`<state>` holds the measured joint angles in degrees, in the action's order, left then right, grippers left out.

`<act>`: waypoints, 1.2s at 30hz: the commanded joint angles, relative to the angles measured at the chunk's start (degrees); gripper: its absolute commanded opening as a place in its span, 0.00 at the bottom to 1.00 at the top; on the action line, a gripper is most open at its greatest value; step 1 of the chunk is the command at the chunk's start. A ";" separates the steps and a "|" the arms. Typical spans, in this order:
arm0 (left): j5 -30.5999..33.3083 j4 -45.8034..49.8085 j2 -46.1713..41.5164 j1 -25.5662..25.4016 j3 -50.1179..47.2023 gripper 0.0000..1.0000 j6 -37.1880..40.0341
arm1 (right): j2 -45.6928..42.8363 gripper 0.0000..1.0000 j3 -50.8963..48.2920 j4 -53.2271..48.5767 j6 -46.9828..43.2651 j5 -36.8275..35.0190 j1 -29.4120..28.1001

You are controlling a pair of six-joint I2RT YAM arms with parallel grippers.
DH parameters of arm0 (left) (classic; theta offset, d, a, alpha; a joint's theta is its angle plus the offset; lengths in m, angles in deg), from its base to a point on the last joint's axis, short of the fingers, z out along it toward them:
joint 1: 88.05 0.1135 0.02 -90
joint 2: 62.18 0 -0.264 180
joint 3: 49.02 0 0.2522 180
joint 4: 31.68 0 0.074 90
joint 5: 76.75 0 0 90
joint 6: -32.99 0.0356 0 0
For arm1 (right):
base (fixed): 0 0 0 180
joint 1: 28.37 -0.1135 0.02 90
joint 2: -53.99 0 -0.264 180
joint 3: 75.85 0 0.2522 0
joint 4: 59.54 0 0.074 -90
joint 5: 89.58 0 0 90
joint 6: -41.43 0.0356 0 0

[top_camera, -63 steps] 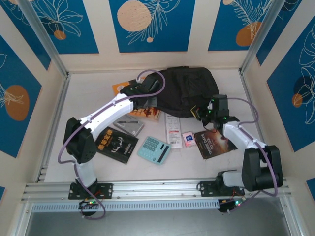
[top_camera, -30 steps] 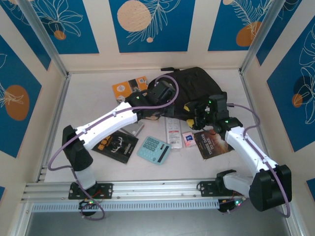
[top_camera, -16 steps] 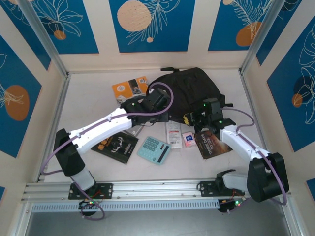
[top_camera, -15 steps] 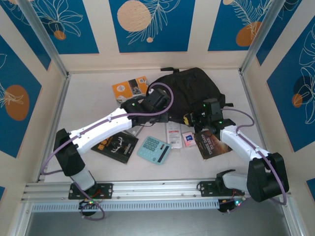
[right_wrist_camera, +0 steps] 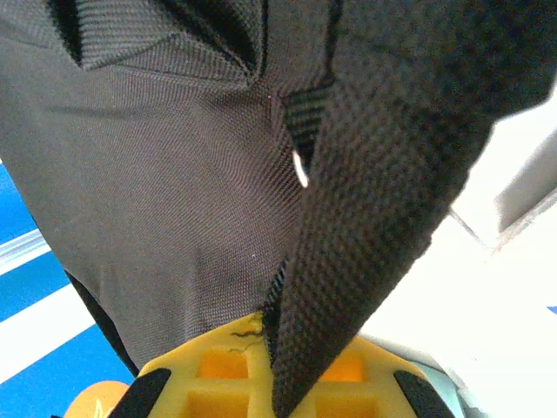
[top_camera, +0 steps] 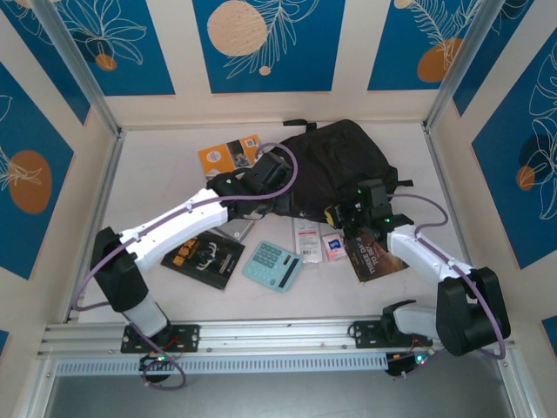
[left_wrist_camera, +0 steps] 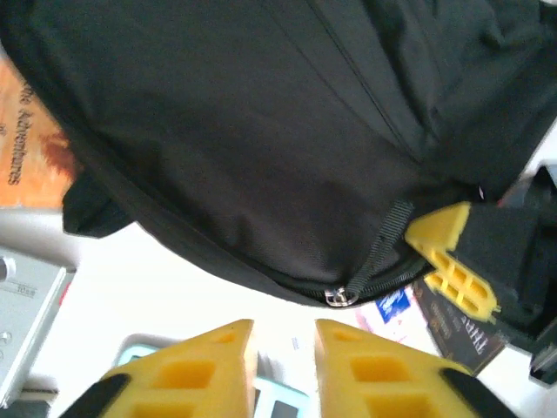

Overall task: Pack the student bag
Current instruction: Unzip the student bag at the top-center of the table.

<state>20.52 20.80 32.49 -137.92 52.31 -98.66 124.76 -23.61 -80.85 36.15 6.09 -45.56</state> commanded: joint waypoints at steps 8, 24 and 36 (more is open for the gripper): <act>-2.46 12.49 13.16 -1.46 19.35 0.59 6.33 | 0.22 0.00 0.77 -0.01 -3.66 -2.37 -3.05; 1.17 15.52 20.53 -2.78 22.73 0.64 12.87 | 0.96 0.00 1.28 0.78 -3.89 -1.36 -2.87; 0.17 13.76 23.80 -2.90 23.70 0.49 13.08 | 0.61 0.00 0.96 1.41 -3.90 -0.93 -2.50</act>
<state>20.65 34.42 55.15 -140.26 74.32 -86.37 125.50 -23.61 -80.90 33.36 3.69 -48.19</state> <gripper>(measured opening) 0.508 0.065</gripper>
